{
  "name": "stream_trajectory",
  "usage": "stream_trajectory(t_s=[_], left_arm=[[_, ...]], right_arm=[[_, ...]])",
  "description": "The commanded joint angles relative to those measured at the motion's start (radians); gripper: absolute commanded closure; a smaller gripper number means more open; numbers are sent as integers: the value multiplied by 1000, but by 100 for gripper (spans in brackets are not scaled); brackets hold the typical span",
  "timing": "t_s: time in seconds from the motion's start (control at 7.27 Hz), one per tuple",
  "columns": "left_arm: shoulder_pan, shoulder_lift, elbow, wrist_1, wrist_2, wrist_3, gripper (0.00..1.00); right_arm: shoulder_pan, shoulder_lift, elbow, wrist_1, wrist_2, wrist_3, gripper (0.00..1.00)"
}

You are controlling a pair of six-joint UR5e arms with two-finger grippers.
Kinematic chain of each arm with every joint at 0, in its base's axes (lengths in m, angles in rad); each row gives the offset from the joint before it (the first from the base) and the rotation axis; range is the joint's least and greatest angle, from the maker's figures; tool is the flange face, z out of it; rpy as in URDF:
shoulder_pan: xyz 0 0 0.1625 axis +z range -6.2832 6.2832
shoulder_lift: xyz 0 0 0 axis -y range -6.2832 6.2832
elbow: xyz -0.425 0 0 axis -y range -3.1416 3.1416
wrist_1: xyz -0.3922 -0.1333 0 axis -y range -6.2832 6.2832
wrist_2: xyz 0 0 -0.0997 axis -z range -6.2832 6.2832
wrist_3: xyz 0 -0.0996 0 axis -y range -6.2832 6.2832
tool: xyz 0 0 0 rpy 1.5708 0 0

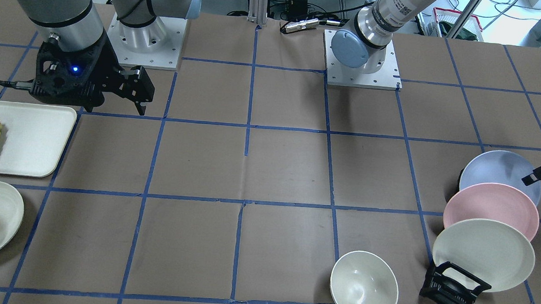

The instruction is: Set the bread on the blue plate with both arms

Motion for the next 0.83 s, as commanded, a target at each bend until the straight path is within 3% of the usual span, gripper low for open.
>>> stream_trajectory(t_s=[0.0, 0.14, 0.41, 0.69], left_arm=[[0, -11, 0, -1, 3, -4, 33], [0, -11, 2, -1, 6, -4, 47], [1, -10, 2, -3, 12, 9, 100], [0, -10, 21, 0, 42, 21, 100]], right_arm=[[0, 0, 0, 0, 0, 0, 0], [0, 0, 0, 0, 1, 0, 0], [-3, 1, 2, 2, -8, -9, 0], [-82, -2, 38, 5, -69, -131, 0]])
